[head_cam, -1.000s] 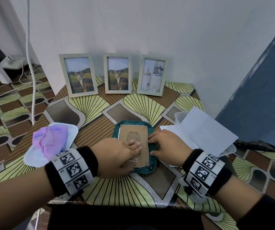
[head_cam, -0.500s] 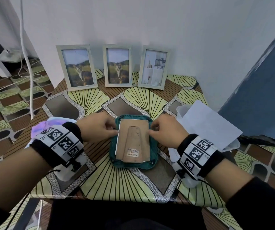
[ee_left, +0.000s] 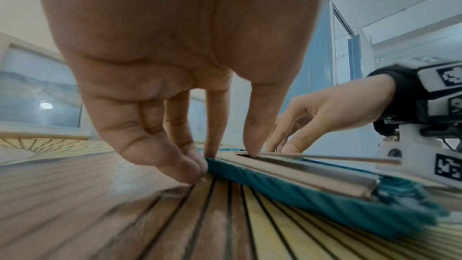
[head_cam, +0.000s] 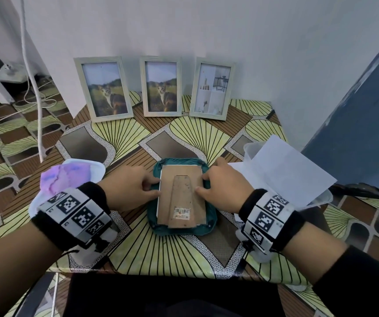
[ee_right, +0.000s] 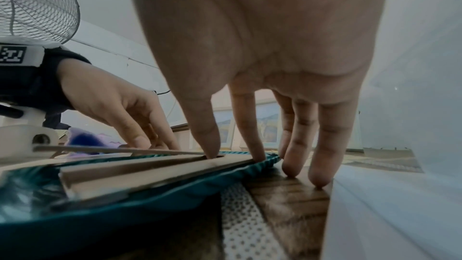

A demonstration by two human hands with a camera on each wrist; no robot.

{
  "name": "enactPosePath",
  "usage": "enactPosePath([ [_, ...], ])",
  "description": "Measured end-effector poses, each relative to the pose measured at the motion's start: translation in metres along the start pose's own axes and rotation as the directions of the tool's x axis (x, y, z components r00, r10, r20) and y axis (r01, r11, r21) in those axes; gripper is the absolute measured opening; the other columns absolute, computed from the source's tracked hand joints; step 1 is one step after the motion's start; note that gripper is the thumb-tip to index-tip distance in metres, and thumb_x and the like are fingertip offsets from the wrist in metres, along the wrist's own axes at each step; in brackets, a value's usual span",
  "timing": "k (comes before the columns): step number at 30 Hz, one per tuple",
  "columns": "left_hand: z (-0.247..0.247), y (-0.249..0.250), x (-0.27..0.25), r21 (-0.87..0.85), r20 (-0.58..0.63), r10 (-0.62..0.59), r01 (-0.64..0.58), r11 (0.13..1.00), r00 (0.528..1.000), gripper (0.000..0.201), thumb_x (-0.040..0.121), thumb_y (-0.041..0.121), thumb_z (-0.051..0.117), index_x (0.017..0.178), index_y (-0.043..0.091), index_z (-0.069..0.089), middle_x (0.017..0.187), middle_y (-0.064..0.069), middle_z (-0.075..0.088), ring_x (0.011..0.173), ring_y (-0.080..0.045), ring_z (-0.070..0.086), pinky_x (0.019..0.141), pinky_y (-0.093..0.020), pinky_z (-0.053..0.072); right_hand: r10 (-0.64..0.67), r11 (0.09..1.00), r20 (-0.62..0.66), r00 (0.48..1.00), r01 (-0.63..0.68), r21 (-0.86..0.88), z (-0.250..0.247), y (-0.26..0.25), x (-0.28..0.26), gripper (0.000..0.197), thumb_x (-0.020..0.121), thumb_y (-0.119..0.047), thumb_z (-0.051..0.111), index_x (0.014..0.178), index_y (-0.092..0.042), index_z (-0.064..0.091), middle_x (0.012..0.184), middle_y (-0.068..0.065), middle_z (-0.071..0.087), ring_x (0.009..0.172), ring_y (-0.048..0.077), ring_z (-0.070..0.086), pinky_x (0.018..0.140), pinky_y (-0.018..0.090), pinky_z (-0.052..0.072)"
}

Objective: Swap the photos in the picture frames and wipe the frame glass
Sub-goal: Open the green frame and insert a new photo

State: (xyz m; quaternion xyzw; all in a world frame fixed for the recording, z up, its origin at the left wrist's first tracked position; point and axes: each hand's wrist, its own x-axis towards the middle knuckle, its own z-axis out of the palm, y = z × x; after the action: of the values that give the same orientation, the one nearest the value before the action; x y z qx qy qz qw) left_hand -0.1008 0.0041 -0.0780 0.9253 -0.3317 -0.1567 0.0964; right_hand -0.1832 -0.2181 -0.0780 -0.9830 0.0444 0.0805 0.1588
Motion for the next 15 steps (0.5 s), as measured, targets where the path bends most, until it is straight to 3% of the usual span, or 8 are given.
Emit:
enactPosePath([
  [4,-0.005,-0.002,-0.001,-0.098,-0.106,0.000,-0.010,0.995,0.994,0.030,0.088,0.043,0.064,0.116,0.033,0.067,0.073,0.007,0.065,0.069,-0.005,0.059,0.067,-0.025,0.050,0.011,0.998,-0.069,0.998,-0.007,0.060,-0.002,0.002,0.005,0.025,0.091,-0.039,0.057,0.100,-0.020,0.071,0.108,0.002,0.048,0.087,0.018,0.057,0.076,0.029,0.047],
  [7,-0.012,-0.005,0.010,-0.089,-0.186,-0.025,0.009,0.996,0.982,0.037,0.086,0.047,0.064,0.119,0.029,0.066,0.082,0.014,0.062,0.075,-0.001,0.056,0.067,-0.021,0.042,0.018,0.995,-0.144,0.989,-0.004,0.097,-0.004,0.002,0.013,0.021,0.090,-0.035,0.061,0.103,-0.022,0.070,0.106,0.000,0.051,0.090,0.016,0.054,0.078,0.028,0.045],
  [11,-0.019,-0.001,0.029,-0.008,-0.156,-0.034,0.033,0.999,0.987,0.047,0.084,0.054,0.064,0.123,0.027,0.064,0.094,0.010,0.056,0.084,-0.007,0.055,0.072,-0.022,0.040,0.011,0.997,-0.129,0.992,-0.001,0.075,-0.005,0.002,0.026,0.027,0.087,-0.036,0.068,0.108,-0.020,0.069,0.107,0.000,0.051,0.097,0.019,0.056,0.078,0.028,0.042],
  [15,-0.019,0.002,0.042,0.069,-0.160,-0.038,0.049,0.996,0.986,0.044,0.082,0.054,0.068,0.115,0.025,0.067,0.091,0.009,0.050,0.082,-0.009,0.050,0.072,-0.025,0.040,0.006,0.999,-0.106,0.994,-0.001,0.050,-0.007,0.002,0.035,0.038,0.082,-0.040,0.075,0.110,-0.015,0.070,0.110,0.002,0.059,0.099,0.020,0.058,0.078,0.029,0.044],
])
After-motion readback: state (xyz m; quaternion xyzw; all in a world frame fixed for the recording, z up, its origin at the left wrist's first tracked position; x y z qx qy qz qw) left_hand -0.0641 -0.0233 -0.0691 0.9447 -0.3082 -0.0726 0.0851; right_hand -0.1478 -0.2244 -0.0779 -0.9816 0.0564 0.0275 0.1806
